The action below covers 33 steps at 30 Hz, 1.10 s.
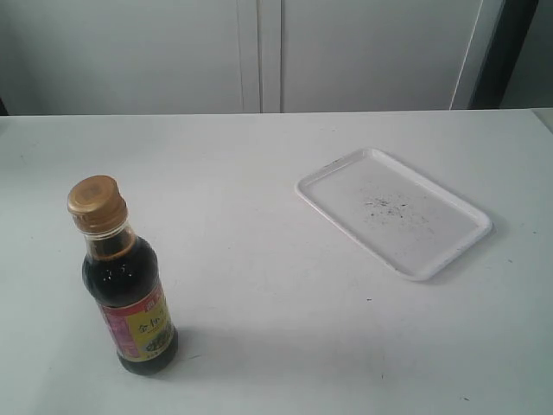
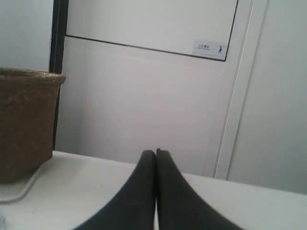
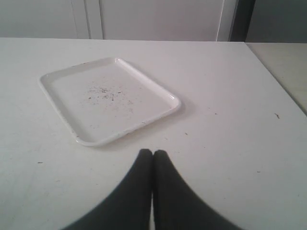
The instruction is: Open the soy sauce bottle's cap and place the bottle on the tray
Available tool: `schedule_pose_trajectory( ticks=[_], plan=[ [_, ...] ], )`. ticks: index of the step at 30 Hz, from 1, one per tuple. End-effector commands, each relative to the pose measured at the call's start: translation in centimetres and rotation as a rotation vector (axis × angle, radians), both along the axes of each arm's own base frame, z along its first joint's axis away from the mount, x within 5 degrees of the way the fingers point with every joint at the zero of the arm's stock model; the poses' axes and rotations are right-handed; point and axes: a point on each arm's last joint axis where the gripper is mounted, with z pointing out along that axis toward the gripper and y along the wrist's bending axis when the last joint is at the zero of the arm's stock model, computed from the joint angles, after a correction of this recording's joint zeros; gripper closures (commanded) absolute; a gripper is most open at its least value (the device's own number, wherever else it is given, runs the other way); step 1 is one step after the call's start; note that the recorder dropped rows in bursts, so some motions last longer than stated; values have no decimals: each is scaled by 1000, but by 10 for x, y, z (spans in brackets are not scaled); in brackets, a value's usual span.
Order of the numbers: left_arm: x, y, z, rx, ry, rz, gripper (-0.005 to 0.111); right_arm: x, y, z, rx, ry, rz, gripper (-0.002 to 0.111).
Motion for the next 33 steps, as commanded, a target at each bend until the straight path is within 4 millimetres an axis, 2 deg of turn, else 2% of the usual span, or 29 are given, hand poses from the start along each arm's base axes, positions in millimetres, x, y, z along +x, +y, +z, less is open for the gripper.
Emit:
schedule_pose_trajectory(
  ticks=[1,6,10,14,19,24,33],
  plan=[
    [-2,-1,35,2,-92,-6,107,0,0,0,2,-8,-5,108],
    [10,-6,72,51,-91,-54,107,0,0,0,2,-8,-5,108],
    [28,-12,90,93,-102,-122,107,0,0,0,2,-8,-5,108],
    [54,-17,103,141,-41,-171,107,0,0,0,2,-8,-5,108],
    [81,-24,111,209,12,-249,107,0,0,0,2,-8,-5,108],
    [100,-38,113,251,-10,-416,107,0,0,0,2,-8,-5,108],
    [119,-54,104,240,2,-634,107,0,0,0,2,-8,-5,108]
  ],
)
